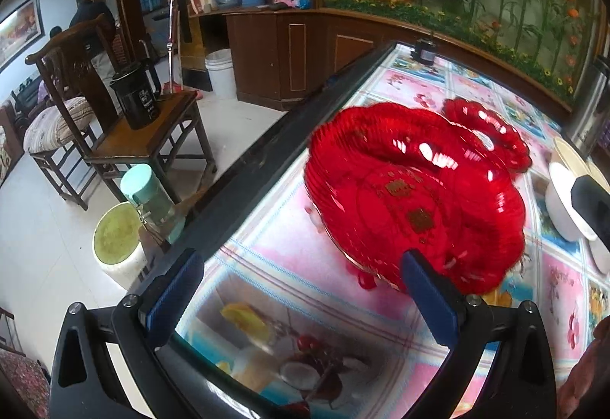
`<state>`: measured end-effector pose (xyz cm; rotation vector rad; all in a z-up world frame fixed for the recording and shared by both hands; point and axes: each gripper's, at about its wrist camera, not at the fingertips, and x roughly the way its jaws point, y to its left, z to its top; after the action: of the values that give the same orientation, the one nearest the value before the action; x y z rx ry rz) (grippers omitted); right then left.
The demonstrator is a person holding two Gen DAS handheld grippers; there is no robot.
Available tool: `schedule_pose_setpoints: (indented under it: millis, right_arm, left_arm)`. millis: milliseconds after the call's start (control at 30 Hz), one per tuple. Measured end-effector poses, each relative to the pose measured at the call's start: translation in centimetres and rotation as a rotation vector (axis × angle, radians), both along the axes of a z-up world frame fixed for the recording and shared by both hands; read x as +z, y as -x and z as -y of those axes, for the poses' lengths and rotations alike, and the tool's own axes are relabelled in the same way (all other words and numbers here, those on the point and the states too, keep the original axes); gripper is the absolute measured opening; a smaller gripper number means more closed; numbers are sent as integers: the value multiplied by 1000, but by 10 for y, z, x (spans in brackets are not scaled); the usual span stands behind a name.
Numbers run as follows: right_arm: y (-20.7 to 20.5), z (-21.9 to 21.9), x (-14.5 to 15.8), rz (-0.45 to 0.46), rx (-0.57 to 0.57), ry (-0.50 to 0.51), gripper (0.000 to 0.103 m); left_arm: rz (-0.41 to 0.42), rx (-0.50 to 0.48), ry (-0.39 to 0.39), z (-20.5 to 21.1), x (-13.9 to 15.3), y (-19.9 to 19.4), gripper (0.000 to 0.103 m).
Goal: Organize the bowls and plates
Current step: 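Close the right gripper on the rim of the large red plate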
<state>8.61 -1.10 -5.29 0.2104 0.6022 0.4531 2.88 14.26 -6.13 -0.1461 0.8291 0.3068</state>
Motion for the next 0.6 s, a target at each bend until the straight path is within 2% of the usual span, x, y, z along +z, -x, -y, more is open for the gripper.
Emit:
schedule_pose_setpoints:
  millis: [100, 233, 300, 533, 600]
  right_arm:
    - [-24, -1, -9, -87, 22, -56, 97]
    - [-53, -3, -32, -248, 49, -131, 78]
    - [-64, -1, -42, -310, 46, -168, 76]
    - [-81, 0, -48, -339, 22, -173, 76]
    - [-84, -1, -50, -340, 23, -166, 70]
  left_arm:
    - [5, 16, 18, -4, 2, -6, 103]
    - [-6, 21, 73, -10, 1, -18, 102]
    - [-18, 17, 105, -10, -3, -23, 102]
    - [-71, 26, 180, -13, -14, -38, 102]
    - [-78, 28, 203, -14, -17, -39, 102]
